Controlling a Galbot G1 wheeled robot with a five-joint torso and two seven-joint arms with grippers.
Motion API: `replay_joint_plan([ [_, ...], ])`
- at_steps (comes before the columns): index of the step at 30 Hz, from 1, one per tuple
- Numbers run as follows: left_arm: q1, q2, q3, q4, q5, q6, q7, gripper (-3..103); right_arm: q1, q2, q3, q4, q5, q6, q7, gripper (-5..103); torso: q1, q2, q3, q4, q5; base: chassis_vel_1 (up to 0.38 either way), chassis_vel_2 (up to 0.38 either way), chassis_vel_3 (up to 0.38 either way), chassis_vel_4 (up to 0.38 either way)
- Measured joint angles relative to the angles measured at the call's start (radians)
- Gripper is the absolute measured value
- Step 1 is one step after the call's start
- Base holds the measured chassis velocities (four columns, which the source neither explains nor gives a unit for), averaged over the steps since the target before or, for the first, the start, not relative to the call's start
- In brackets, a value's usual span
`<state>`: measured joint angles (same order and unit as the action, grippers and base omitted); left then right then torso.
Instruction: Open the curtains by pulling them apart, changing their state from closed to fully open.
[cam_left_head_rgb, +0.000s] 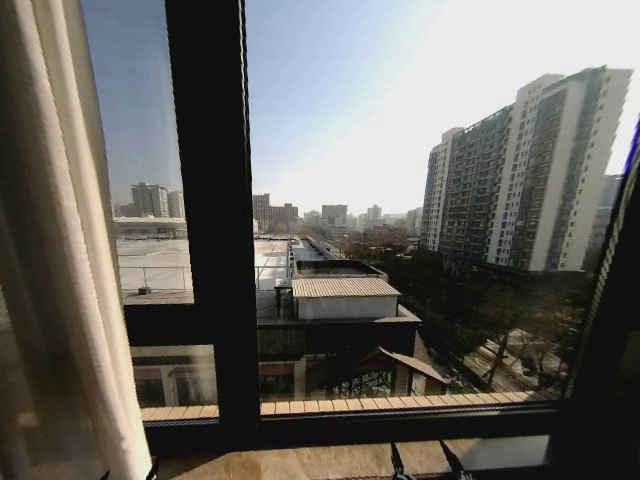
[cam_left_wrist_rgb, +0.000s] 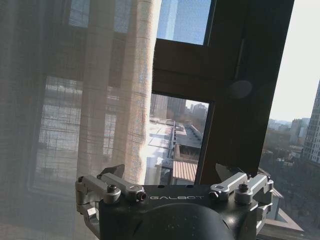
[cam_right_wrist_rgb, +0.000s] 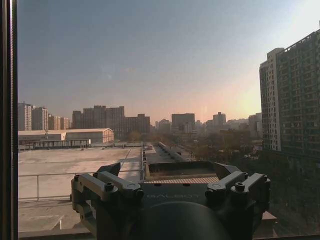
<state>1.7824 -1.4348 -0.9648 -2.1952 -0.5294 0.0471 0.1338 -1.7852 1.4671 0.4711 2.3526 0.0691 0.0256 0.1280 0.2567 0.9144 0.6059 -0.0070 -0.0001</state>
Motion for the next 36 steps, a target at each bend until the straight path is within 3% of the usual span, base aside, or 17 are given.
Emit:
replay_joint_plan([
  [16,0.0,-0.002,0.001,0.006,0.0,-0.022,0.001,100,0.006,0.006,-0.004,-0.008,0.004,0.023,-0.002,100,0.0,0.0,0.0,0.0,-0.0003,0.069,0.077,-0.072,-0.073],
  [21,-0.045,0.028,0.01,0.016,-0.002,-0.026,0.017,100,0.018,0.01,0.003,-0.014,0.022,0.03,0.004,100,0.0,0.0,0.0,0.0001,0.0001,0.0,0.0,0.0,0.0],
  [28,-0.125,0.114,0.07,0.017,-0.011,0.044,-0.069,100,0.021,0.032,0.004,-0.018,0.021,0.04,0.006,100,0.0,0.0,0.0,-0.0003,0.0,0.0,0.0,0.0,0.0],
  [31,-0.182,0.175,0.134,0.058,-0.033,0.078,-0.156,100,0.017,0.052,0.007,-0.031,0.01,0.054,0.006,100,0.0,0.0,0.0,0.0,-0.0001,0.0,0.0,0.0,0.0],
  [36,-0.221,0.2,0.161,0.112,-0.034,0.081,-0.18,100,0.015,0.066,0.012,-0.044,0.0,0.063,0.007,100,0.0,0.0,0.0,0.0,-0.0002,0.0,0.0,0.0,0.0],
])
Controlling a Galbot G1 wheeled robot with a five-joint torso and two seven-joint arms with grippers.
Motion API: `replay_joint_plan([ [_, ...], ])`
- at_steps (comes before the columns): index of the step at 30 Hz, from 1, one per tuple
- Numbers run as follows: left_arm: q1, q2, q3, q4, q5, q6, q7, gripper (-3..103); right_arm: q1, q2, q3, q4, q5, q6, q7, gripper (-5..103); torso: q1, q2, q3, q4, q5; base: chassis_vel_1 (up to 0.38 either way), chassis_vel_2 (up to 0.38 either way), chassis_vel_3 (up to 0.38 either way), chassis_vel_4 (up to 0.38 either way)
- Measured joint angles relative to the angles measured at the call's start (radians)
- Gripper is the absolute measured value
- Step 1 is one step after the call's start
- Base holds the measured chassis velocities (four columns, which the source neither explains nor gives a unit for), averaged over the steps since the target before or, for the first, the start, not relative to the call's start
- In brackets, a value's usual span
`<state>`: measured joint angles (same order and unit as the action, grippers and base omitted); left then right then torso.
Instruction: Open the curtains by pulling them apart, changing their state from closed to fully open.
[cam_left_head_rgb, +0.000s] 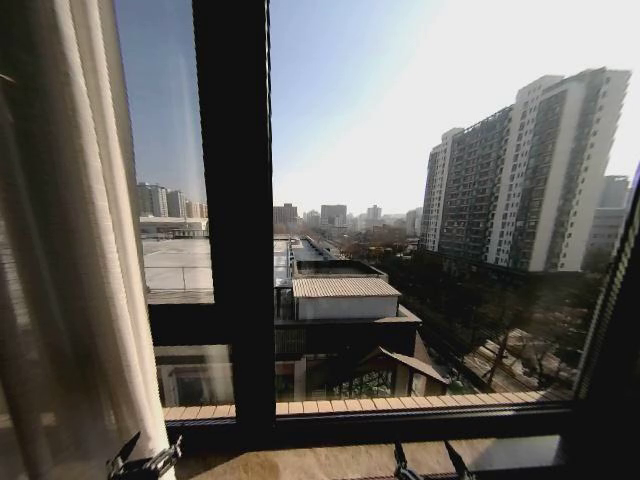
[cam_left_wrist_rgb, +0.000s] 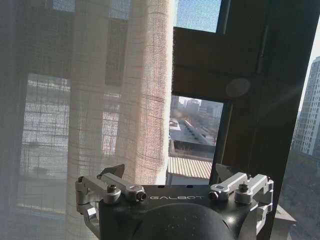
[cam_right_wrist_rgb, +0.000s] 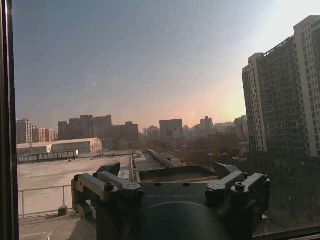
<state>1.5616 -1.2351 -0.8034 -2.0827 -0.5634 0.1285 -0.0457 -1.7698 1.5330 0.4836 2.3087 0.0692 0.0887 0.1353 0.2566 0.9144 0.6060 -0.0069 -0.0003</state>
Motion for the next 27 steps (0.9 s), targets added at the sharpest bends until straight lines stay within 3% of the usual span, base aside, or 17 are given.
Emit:
replay_joint_plan([
  [9,-0.091,0.048,0.007,0.094,-0.019,-0.02,-0.09,100,0.005,0.031,0.002,-0.04,-0.024,0.013,0.001,100,0.0,0.0,0.0,0.0,0.0002,0.0,0.0,0.0,0.0],
  [17,-0.135,0.091,-0.017,0.139,-0.046,-0.021,-0.084,100,0.008,0.034,-0.001,-0.055,-0.03,0.017,0.001,100,0.0,0.0,0.0,-0.0001,0.0001,0.0,0.0,0.0,0.0],
  [23,-0.151,0.103,-0.027,0.137,-0.058,-0.002,-0.231,100,0.016,0.036,-0.009,-0.073,-0.035,0.02,0.0,100,0.0,0.0,0.0,0.0001,0.0001,0.0,0.0,0.0,0.0],
  [27,-0.166,0.111,-0.026,0.152,-0.073,-0.002,-0.227,100,0.018,0.038,-0.013,-0.076,-0.038,0.021,-0.001,100,0.0,0.0,0.0,0.0,0.0001,0.0,0.0,0.0,0.0],
])
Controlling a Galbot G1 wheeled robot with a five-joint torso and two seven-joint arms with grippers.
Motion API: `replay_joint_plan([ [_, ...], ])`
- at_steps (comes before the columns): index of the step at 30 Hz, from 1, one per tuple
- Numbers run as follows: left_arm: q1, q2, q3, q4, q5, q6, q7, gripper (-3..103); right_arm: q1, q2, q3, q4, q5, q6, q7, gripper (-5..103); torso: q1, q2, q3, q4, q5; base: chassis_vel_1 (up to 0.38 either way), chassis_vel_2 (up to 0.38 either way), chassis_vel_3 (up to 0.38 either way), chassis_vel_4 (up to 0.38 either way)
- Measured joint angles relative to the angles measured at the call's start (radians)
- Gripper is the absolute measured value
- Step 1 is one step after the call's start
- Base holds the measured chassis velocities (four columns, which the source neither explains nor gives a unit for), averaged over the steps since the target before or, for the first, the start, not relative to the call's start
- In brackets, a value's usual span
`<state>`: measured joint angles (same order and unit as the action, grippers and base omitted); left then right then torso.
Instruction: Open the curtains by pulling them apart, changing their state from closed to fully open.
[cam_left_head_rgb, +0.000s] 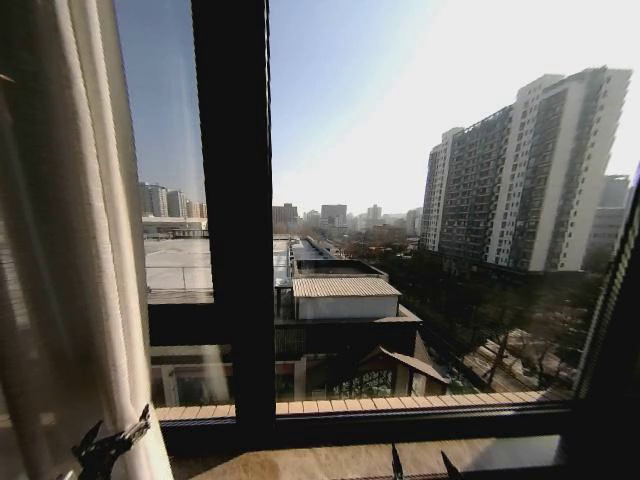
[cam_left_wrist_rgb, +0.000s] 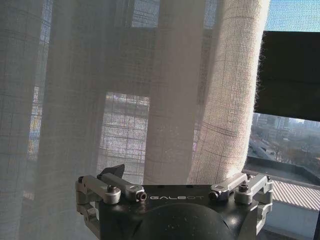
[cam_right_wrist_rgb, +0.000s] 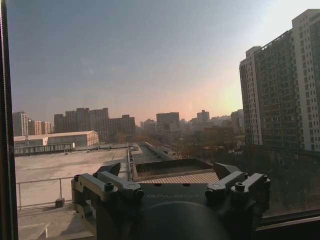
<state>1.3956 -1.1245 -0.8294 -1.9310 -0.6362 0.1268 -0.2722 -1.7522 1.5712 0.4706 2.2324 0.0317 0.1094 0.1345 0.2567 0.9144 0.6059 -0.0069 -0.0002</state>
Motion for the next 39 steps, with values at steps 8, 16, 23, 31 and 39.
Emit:
replay_joint_plan([
  [8,-0.013,0.043,-0.011,0.029,-0.035,-0.004,0.174,100,-0.001,-0.004,0.016,-0.006,0.002,0.017,0.001,100,0.0,0.0,0.0,-0.0001,0.0,0.0,0.0,0.0,0.0],
  [16,-0.003,0.071,-0.035,0.047,-0.059,-0.028,0.264,90,-0.003,-0.004,0.017,-0.008,0.002,0.022,0.003,100,0.0,0.0,0.0,0.0,0.0,0.0,0.0,0.0,0.0],
  [23,0.005,0.073,-0.042,0.045,-0.062,-0.029,0.271,69,-0.004,-0.008,0.019,-0.008,0.002,0.022,0.003,100,0.0,0.0,0.0,0.0,0.0,0.0,0.0,0.0,0.0],
  [31,0.012,0.069,-0.041,0.037,-0.062,-0.028,0.271,36,-0.005,-0.009,0.022,-0.007,0.004,0.024,0.004,100,0.0,0.0,0.0,0.0,0.0001,0.0,0.0,0.0,0.0],
  [39,0.021,0.07,-0.041,0.029,-0.061,-0.025,0.279,4,0.002,-0.011,0.015,-0.012,0.013,0.036,0.003,100,0.0,0.0,0.0,0.0,0.0001,0.0,0.0,0.0,0.0],
])
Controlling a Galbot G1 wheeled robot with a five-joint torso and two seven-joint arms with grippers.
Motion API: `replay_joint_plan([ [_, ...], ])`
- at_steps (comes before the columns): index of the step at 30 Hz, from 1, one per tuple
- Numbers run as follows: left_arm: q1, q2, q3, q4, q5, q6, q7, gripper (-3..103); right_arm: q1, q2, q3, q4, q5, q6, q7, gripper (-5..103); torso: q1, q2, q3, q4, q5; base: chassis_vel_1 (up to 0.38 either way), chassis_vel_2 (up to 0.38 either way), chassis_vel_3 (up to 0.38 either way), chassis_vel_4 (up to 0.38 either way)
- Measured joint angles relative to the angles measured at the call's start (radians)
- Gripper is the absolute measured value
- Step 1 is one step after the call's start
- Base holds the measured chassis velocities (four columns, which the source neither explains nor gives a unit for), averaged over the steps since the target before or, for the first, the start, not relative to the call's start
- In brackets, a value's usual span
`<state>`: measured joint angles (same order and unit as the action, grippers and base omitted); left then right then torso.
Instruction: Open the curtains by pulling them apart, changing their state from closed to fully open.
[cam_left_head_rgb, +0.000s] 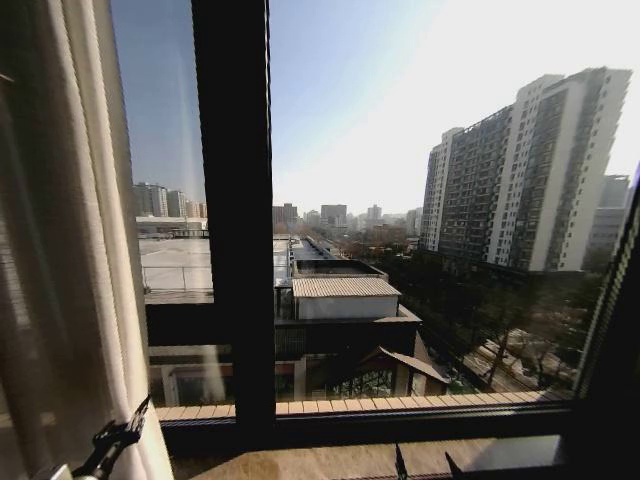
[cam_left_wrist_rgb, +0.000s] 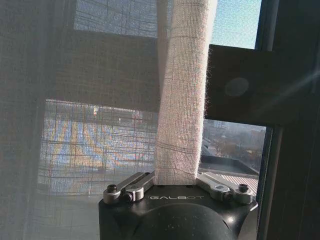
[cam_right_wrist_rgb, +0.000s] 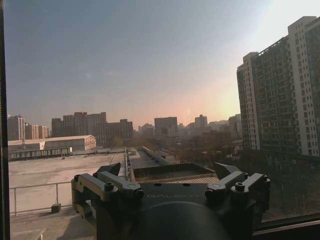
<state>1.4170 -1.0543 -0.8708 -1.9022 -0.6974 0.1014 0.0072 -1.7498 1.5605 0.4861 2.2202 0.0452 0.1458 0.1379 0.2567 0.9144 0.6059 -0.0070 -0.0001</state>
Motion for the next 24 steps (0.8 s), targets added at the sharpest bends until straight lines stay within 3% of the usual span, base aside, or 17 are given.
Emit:
replay_joint_plan([
  [24,0.011,-0.008,0.001,-0.01,0.003,0.003,0.0,0,0.022,-0.009,0.012,-0.024,-0.038,0.007,-0.039,100,0.0,0.0,0.0,-0.0001,0.0,0.0,0.0,0.0,0.0],
])
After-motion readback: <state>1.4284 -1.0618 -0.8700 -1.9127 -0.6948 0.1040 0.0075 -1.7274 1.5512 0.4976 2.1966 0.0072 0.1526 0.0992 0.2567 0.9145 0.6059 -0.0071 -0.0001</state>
